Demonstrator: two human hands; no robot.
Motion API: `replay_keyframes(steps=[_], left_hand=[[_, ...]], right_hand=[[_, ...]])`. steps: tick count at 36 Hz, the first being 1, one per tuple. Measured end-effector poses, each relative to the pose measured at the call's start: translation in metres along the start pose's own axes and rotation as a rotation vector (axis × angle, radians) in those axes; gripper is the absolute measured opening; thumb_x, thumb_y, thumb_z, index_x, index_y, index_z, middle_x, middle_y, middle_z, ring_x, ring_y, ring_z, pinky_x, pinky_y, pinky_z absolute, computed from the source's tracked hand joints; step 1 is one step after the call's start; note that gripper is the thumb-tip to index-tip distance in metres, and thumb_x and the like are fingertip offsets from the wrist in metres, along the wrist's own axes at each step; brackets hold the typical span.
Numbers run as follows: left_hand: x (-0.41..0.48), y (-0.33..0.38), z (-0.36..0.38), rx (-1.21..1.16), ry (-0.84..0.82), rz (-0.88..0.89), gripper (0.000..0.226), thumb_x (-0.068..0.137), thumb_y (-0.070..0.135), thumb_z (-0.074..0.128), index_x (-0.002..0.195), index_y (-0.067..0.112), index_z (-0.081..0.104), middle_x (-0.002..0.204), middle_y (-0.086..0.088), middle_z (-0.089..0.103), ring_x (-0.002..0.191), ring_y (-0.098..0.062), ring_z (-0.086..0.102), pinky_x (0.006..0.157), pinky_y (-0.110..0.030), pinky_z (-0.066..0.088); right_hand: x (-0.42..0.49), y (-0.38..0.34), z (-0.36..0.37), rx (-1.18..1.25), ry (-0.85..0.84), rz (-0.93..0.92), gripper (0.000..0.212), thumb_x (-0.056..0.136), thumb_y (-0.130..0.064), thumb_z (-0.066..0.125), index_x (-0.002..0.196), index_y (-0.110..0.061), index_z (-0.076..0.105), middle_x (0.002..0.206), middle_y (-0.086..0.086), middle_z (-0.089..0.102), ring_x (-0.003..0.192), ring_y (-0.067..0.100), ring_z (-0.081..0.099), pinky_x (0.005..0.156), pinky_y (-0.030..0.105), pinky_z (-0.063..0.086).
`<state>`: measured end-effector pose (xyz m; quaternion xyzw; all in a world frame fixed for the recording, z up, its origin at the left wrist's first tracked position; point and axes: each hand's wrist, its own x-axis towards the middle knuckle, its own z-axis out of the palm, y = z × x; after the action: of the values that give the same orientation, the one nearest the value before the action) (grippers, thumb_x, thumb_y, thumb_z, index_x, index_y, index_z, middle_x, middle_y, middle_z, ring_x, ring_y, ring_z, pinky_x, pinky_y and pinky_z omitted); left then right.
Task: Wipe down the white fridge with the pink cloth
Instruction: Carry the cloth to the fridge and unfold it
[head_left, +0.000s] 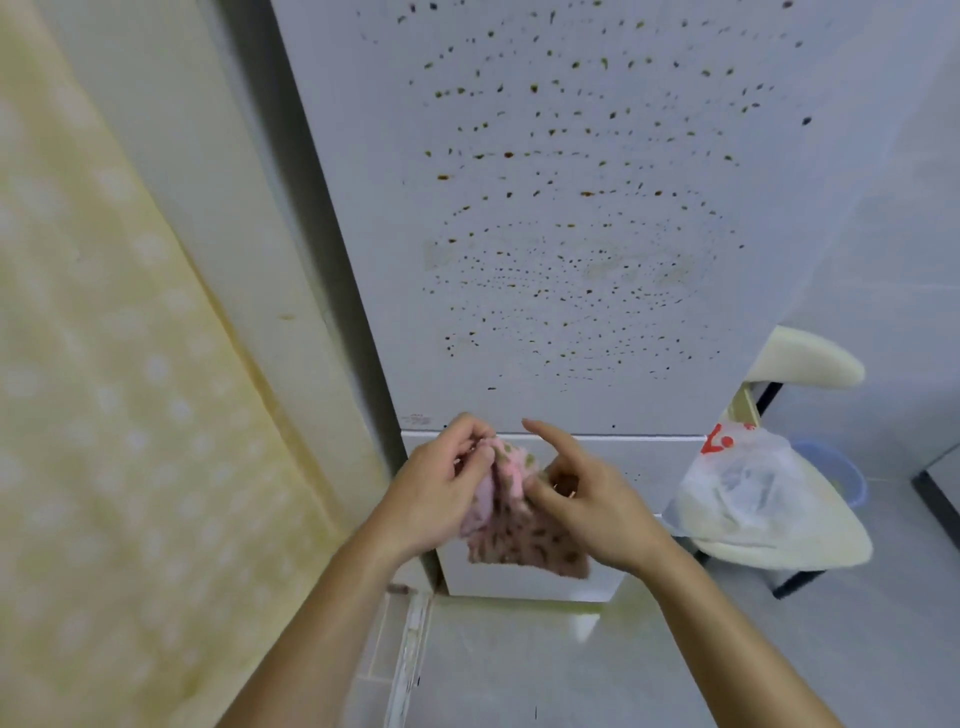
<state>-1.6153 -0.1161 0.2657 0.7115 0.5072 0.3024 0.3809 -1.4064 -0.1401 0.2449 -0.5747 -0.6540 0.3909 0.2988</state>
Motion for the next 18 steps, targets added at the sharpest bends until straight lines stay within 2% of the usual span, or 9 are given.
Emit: replay_keyframes(steps=[2,3,5,6,8,10,14,16,18], left_hand=[[0.004,0.008,-0.009,0.036,-0.064,0.035,0.014,0.109,0.025,0.051,0.099,0.034,0.056,0.086,0.010,0.071,0.079,-0.012,0.060,0.082,-0.036,0.048],[0.006,0.012,-0.013,0.049,-0.094,0.054,0.014,0.109,0.025,0.051,0.100,0.034,0.057,0.085,0.008,0.071,0.078,-0.013,0.059,0.082,-0.037,0.048],[0.010,0.018,-0.020,0.067,-0.135,0.083,0.015,0.109,0.024,0.052,0.101,0.034,0.059,0.086,0.011,0.071,0.079,-0.007,0.061,0.082,-0.033,0.048],[0.013,0.020,-0.022,0.074,-0.145,0.092,0.016,0.109,0.024,0.052,0.101,0.035,0.059,0.086,0.015,0.070,0.079,-0.003,0.061,0.080,-0.028,0.047],[0.017,0.022,-0.027,0.092,-0.155,0.100,0.019,0.109,0.024,0.051,0.100,0.039,0.058,0.084,0.019,0.068,0.076,0.002,0.058,0.077,-0.024,0.046],[0.020,0.021,-0.031,0.106,-0.153,0.100,0.021,0.109,0.026,0.051,0.098,0.043,0.057,0.083,0.020,0.066,0.074,0.002,0.055,0.073,-0.026,0.045],[0.026,0.023,-0.043,0.106,-0.126,0.081,0.018,0.110,0.029,0.050,0.101,0.042,0.058,0.096,0.018,0.071,0.086,-0.004,0.065,0.080,-0.028,0.052],[0.028,0.024,-0.050,0.087,-0.104,0.076,0.017,0.110,0.029,0.052,0.101,0.040,0.060,0.100,0.023,0.071,0.094,0.000,0.066,0.083,-0.023,0.050],[0.031,0.023,-0.055,0.075,-0.090,0.073,0.014,0.109,0.029,0.055,0.101,0.037,0.063,0.100,0.022,0.071,0.095,0.001,0.066,0.085,-0.023,0.050]], right_hand=[[0.004,0.000,-0.005,-0.015,-0.057,-0.045,0.059,0.100,-0.031,0.065,0.144,-0.064,0.041,0.084,-0.006,0.066,0.074,0.002,0.059,0.075,0.014,0.048],[0.006,0.000,-0.007,-0.030,-0.097,-0.064,0.052,0.100,-0.032,0.066,0.137,-0.065,0.049,0.080,-0.009,0.064,0.071,0.002,0.057,0.073,0.016,0.048],[0.010,-0.001,-0.010,-0.048,-0.163,-0.087,0.023,0.098,-0.035,0.068,0.106,-0.055,0.064,0.073,-0.011,0.058,0.068,0.003,0.052,0.071,0.025,0.047],[0.012,-0.003,-0.011,-0.049,-0.177,-0.088,0.010,0.096,-0.037,0.070,0.094,-0.045,0.065,0.073,-0.012,0.056,0.068,0.004,0.050,0.069,0.027,0.046],[0.017,-0.007,-0.014,-0.058,-0.158,-0.089,0.022,0.094,-0.039,0.073,0.081,-0.031,0.057,0.073,-0.013,0.051,0.068,0.005,0.046,0.067,0.025,0.042],[0.023,-0.010,-0.016,-0.057,-0.130,-0.096,0.031,0.092,-0.038,0.075,0.079,-0.021,0.053,0.078,-0.013,0.050,0.071,0.005,0.046,0.069,0.024,0.041],[0.036,-0.020,-0.022,-0.075,-0.103,-0.144,0.023,0.091,-0.032,0.075,0.083,-0.019,0.057,0.101,-0.008,0.057,0.090,0.003,0.055,0.079,0.016,0.043],[0.041,-0.025,-0.025,0.002,-0.134,-0.154,0.029,0.093,-0.026,0.077,0.081,-0.017,0.052,0.088,-0.011,0.058,0.081,0.006,0.054,0.072,0.017,0.041],[0.044,-0.027,-0.028,0.069,-0.181,-0.126,0.036,0.092,-0.030,0.081,0.080,-0.020,0.049,0.072,-0.015,0.050,0.069,0.008,0.045,0.062,0.020,0.036]])
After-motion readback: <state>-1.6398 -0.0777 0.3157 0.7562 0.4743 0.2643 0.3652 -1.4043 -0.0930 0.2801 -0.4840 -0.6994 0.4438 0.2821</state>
